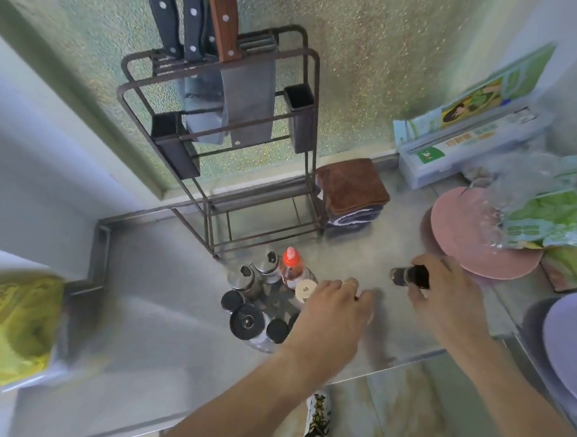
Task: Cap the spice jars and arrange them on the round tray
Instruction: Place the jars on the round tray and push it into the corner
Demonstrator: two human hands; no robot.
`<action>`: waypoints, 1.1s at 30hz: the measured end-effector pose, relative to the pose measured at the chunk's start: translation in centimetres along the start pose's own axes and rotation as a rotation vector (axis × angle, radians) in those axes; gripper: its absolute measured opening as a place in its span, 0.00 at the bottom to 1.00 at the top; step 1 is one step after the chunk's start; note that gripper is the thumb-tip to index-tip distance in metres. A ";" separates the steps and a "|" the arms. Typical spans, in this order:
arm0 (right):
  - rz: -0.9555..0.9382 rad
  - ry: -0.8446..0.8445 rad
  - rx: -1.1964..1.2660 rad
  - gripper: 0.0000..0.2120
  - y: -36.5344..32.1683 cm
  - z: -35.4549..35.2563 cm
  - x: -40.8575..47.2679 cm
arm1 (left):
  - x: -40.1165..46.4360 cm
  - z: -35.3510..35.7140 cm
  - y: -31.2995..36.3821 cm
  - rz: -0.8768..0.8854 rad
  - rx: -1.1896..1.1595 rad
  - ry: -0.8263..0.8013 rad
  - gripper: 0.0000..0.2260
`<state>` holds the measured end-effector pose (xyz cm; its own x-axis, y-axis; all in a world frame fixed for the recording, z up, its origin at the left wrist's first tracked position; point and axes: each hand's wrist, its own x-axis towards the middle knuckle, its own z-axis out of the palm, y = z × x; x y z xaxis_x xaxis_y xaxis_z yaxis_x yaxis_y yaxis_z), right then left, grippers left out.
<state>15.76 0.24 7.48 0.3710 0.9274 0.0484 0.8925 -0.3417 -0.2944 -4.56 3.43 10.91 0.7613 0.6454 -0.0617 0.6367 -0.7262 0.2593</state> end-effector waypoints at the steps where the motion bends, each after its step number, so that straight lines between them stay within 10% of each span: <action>1: -0.036 0.044 0.052 0.20 -1.4 -1.2 -0.2 | -0.7 -1.5 -1.0 -0.047 -0.051 0.062 0.14; 14: -0.320 -0.284 0.142 0.16 -19.7 -1.3 -1.7 | -4.4 -7.3 -13.3 -0.359 -0.129 -0.059 0.15; 22: -0.249 -0.376 0.027 0.29 -21.0 6.5 -1.9 | -4.0 -1.4 -13.7 -0.383 -0.015 -0.133 0.11; 33: -0.221 -0.320 -0.118 0.15 -20.2 9.2 -2.1 | -3.3 0.9 -12.8 -0.532 0.061 -0.178 0.07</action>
<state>-5.39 6.56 4.59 0.0849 0.9747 -0.2066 0.9720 -0.1266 -0.1981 -15.10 10.41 6.87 0.3394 0.8802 -0.3318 0.9402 -0.3279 0.0919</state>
